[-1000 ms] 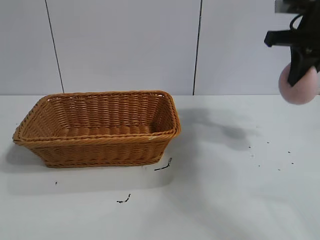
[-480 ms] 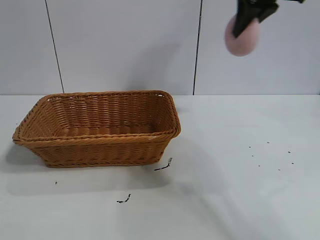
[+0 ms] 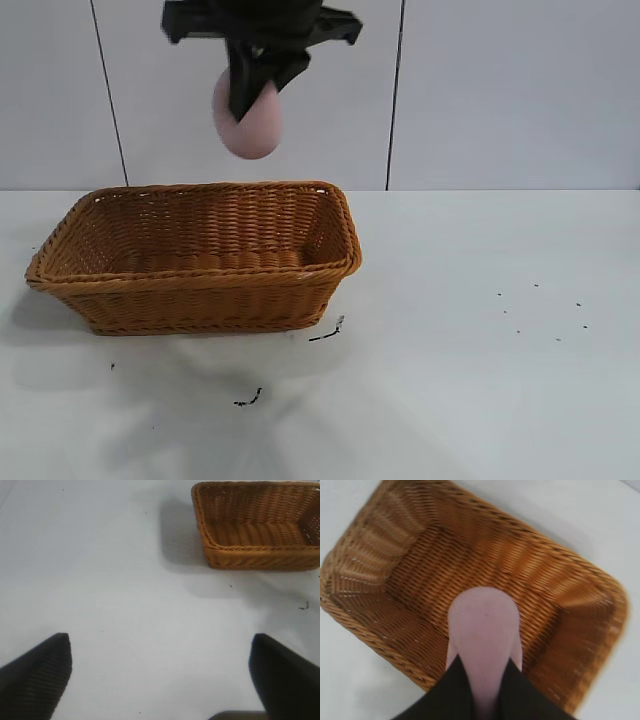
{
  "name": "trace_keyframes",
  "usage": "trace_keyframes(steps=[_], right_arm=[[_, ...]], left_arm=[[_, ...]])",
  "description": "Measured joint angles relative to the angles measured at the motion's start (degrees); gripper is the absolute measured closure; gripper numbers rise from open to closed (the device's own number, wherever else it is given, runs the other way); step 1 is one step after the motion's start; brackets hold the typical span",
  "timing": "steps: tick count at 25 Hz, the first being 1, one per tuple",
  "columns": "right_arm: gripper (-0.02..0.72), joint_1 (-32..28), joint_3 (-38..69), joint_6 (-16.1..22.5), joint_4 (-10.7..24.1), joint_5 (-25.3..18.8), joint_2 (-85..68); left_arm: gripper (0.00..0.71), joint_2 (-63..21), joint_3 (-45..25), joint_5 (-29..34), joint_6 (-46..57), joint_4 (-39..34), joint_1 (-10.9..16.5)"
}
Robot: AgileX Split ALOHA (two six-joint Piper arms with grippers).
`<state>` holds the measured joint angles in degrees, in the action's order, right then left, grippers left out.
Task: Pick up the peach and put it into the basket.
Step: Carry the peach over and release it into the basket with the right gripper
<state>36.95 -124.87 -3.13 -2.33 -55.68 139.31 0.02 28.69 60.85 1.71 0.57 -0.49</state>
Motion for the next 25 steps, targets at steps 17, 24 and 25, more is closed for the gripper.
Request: trace_keyframes(steps=[17, 24, 25], right_arm=[[0.017, -0.06, 0.0, -1.34, -0.24, 0.33, -0.47], [0.015, -3.58, -0.07, -0.47, -0.29, -2.87, -8.72], [0.015, -4.82, -0.12, -0.25, -0.23, -3.37, -9.67]], left_arm=[[0.017, 0.0, 0.0, 0.0, 0.0, 0.0, 0.0], [0.017, 0.0, 0.0, 0.0, 0.0, 0.0, 0.0], [0.017, 0.0, 0.0, 0.0, 0.0, 0.0, 0.0]])
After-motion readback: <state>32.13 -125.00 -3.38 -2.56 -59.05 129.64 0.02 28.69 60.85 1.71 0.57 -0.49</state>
